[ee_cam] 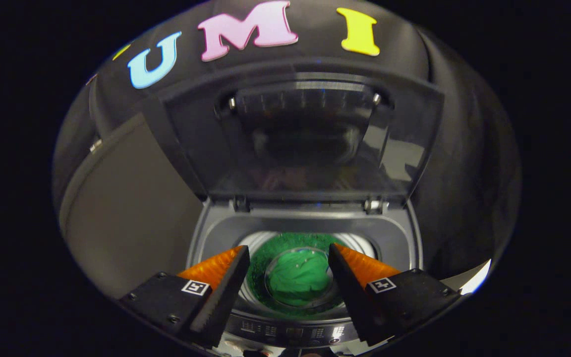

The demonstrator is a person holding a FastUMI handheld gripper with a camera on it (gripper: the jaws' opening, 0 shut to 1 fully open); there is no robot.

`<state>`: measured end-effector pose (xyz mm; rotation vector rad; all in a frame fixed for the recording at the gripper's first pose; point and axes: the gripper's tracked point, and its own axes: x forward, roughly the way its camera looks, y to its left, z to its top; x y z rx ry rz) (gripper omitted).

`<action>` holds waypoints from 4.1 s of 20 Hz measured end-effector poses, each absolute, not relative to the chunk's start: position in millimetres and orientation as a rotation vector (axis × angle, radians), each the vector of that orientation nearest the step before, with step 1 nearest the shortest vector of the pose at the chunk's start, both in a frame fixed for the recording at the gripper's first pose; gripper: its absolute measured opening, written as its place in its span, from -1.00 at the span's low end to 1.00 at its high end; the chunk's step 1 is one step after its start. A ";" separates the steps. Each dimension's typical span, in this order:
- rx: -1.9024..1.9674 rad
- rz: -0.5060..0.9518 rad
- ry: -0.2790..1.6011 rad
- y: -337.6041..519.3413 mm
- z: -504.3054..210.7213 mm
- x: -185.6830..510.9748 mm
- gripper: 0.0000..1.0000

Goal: Put the clothes into the washing machine and then close the washing machine lid.

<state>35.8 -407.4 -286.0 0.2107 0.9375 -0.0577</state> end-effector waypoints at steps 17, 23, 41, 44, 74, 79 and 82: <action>0.160 -0.156 0.684 -473.0 -218.1 251.5 0.99; 0.118 -0.126 0.618 -470.2 -209.0 246.6 0.97; 0.113 -0.107 0.629 -457.7 -197.5 160.8 0.96; 0.118 -0.101 0.653 -455.3 -200.6 148.2 0.95; 0.088 -0.073 0.145 -352.7 14.9 87.7 0.94; 0.105 -0.060 0.170 -338.2 15.4 74.6 0.94; 0.091 -0.032 0.186 -330.1 11.5 71.0 0.94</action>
